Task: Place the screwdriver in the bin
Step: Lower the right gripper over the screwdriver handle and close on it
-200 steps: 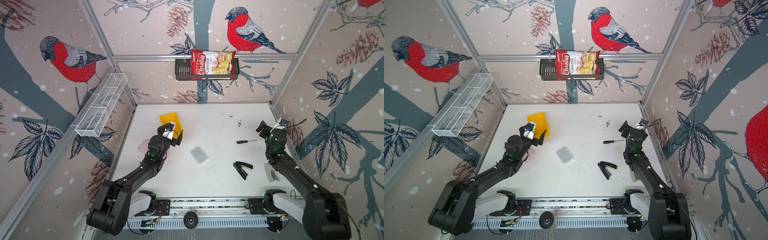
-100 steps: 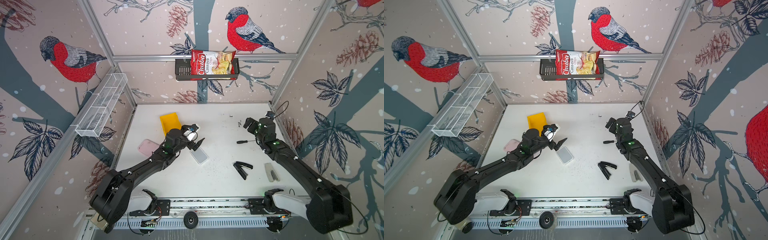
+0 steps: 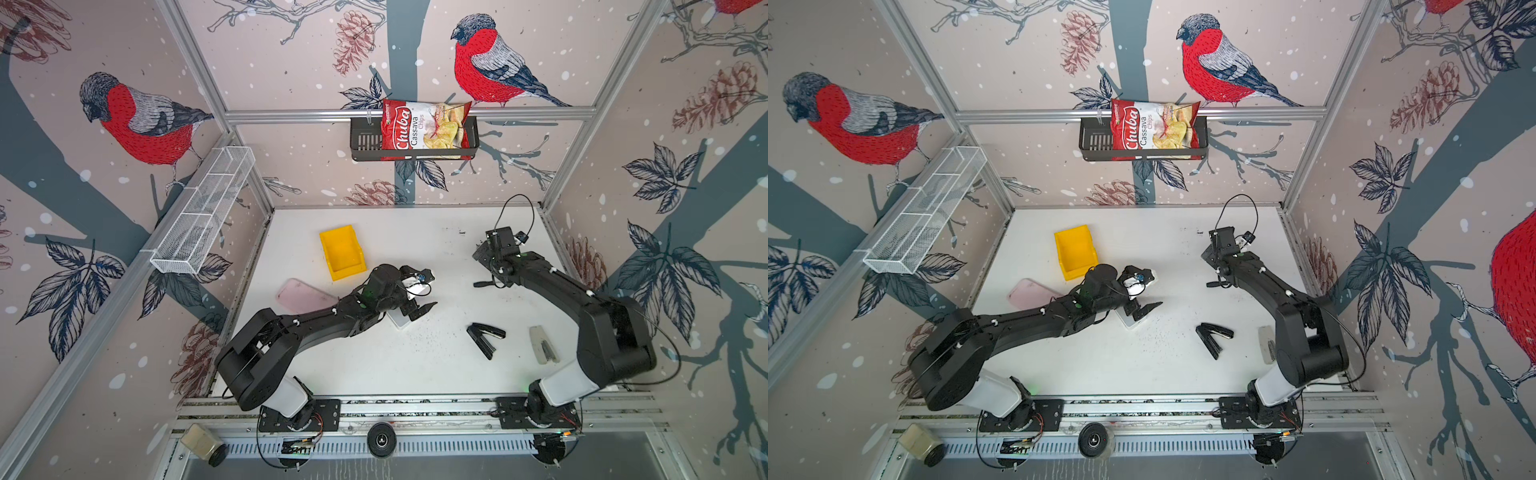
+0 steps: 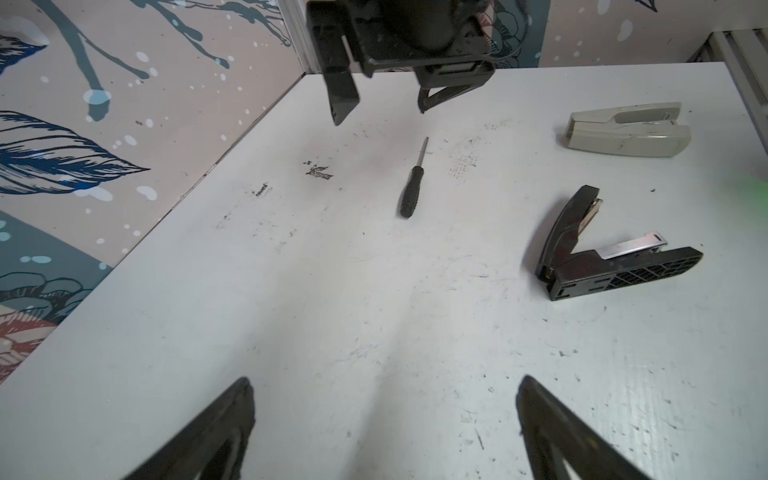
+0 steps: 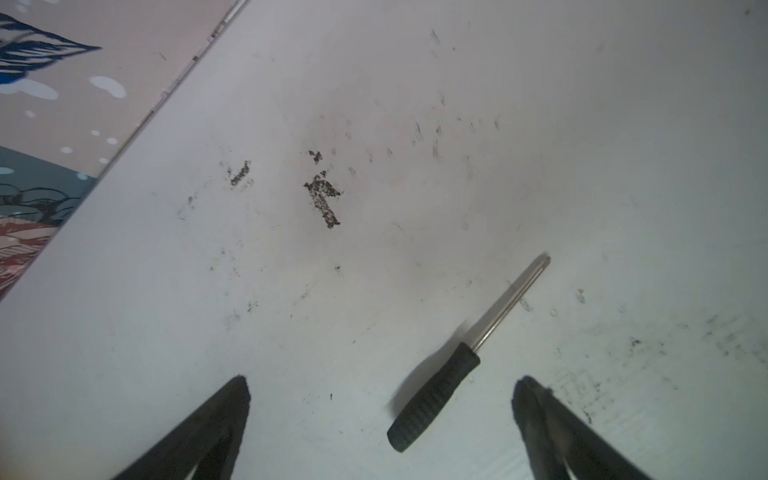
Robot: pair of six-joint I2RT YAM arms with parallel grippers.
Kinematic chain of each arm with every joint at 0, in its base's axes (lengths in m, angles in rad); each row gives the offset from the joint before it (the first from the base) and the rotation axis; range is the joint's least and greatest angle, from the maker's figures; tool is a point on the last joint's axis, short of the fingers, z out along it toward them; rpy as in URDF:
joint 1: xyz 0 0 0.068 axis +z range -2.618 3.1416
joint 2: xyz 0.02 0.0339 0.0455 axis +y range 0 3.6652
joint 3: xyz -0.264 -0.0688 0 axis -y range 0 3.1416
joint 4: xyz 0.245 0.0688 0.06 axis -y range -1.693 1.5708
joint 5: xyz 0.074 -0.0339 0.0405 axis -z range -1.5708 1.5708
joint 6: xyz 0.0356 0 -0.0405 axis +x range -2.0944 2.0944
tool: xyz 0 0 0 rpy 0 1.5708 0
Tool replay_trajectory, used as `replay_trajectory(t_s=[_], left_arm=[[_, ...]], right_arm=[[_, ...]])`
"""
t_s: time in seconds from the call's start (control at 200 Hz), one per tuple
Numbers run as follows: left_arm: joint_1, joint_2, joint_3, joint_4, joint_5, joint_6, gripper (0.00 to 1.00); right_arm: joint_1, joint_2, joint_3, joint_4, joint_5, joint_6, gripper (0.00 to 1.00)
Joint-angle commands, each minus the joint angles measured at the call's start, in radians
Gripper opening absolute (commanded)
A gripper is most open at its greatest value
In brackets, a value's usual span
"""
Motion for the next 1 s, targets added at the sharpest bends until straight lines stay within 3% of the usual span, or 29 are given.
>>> replay_trajectory(t_s=[0.0,0.125,0.56,0.821,0.991], left_arm=[[-0.008,0.013,0.008,0.050,0.006,-0.012,0.97],[-0.012,0.021,0.004,0.051,0.003,-0.010,0.97],[-0.023,0.024,-0.010,0.043,0.002,0.003,0.97],[-0.029,0.031,-0.006,0.027,-0.006,0.020,0.97],[-0.034,0.037,-0.004,0.030,-0.026,0.017,0.97]], right_arm=[[-0.025,0.076,0.063,-0.160,-0.077,0.055,0.98],[-0.043,0.140,0.085,-0.189,-0.137,0.081,0.88],[-0.085,0.188,0.107,-0.190,-0.152,0.109,0.77],[-0.095,0.219,0.114,-0.198,-0.178,0.114,0.57],[-0.097,0.240,0.121,-0.204,-0.184,0.111,0.52]])
